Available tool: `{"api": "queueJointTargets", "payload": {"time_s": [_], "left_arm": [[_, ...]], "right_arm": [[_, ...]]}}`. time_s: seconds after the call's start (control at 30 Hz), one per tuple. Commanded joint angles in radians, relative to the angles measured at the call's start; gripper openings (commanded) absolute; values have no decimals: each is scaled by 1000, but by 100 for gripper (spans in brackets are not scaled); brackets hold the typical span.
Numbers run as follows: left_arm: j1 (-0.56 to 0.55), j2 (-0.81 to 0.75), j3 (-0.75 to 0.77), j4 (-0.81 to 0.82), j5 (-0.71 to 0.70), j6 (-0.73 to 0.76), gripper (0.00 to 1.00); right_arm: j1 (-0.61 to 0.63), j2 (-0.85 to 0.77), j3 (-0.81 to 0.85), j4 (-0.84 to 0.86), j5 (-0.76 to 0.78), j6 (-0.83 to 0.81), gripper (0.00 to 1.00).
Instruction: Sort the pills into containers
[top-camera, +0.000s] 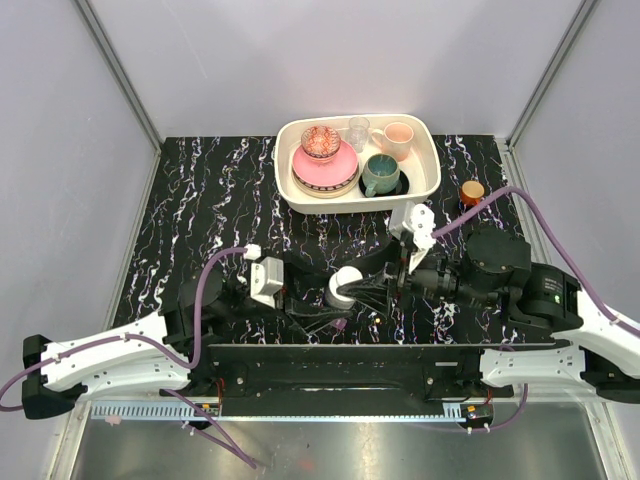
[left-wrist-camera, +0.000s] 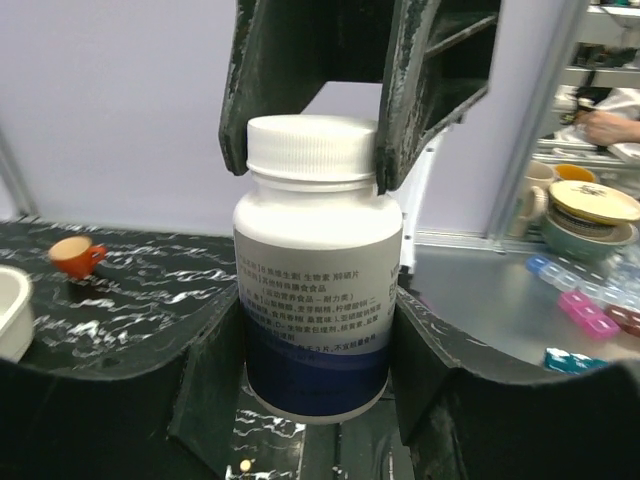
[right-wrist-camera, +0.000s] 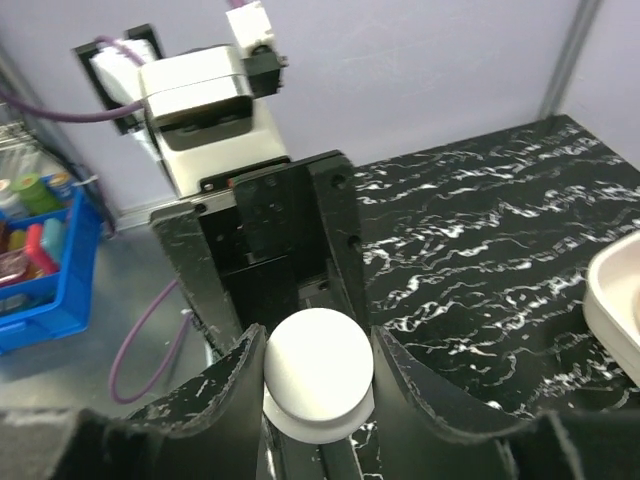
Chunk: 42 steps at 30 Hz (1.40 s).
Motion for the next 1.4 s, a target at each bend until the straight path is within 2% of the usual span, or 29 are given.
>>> {"api": "queueJointTargets", "payload": {"time_s": [0.0, 0.1, 0.2, 0.4, 0.43, 0.6, 0.63, 0.67, 0.77, 0.9, 0.97, 1.1, 1.27, 1.37], "left_arm": [[2, -19, 40, 40, -276, 9, 0], [2, -11, 23, 61, -437, 38, 0], [2, 7, 17, 87, -551, 65, 0], [2, 66, 57, 114, -634, 107, 0], [2, 73, 61, 104, -636, 107, 0], [2, 90, 65, 87, -622, 107, 0], [2, 86, 62, 83, -618, 107, 0], [2, 81, 58, 80, -613, 104, 0], [2, 67, 43, 72, -573, 87, 0], [2, 50, 11, 80, -469, 52, 0], [2, 43, 3, 77, -438, 27, 0], [2, 23, -15, 83, -276, -2, 0], [2, 13, -8, 86, -55, -13, 0], [2, 23, 12, 69, 14, -16, 0]], "right_arm": [[4, 50, 16, 4, 130, 38, 3], [4, 94, 32, 3, 275, 69, 1], [6, 152, 55, 3, 485, 103, 1], [6, 243, 116, 3, 671, 172, 2], [4, 247, 124, 10, 673, 178, 7], [4, 208, 102, 79, 548, 140, 30], [4, 180, 92, 110, 518, 135, 43], [6, 163, 72, 125, 492, 132, 49], [6, 107, 32, 179, 382, 123, 61], [4, 42, -3, 222, 224, 121, 66], [4, 16, -14, 222, 205, 120, 66], [4, -35, -46, 210, 181, 95, 66], [4, -73, -69, 122, 147, 58, 66], [6, -78, -71, 69, 86, 37, 67]]}}
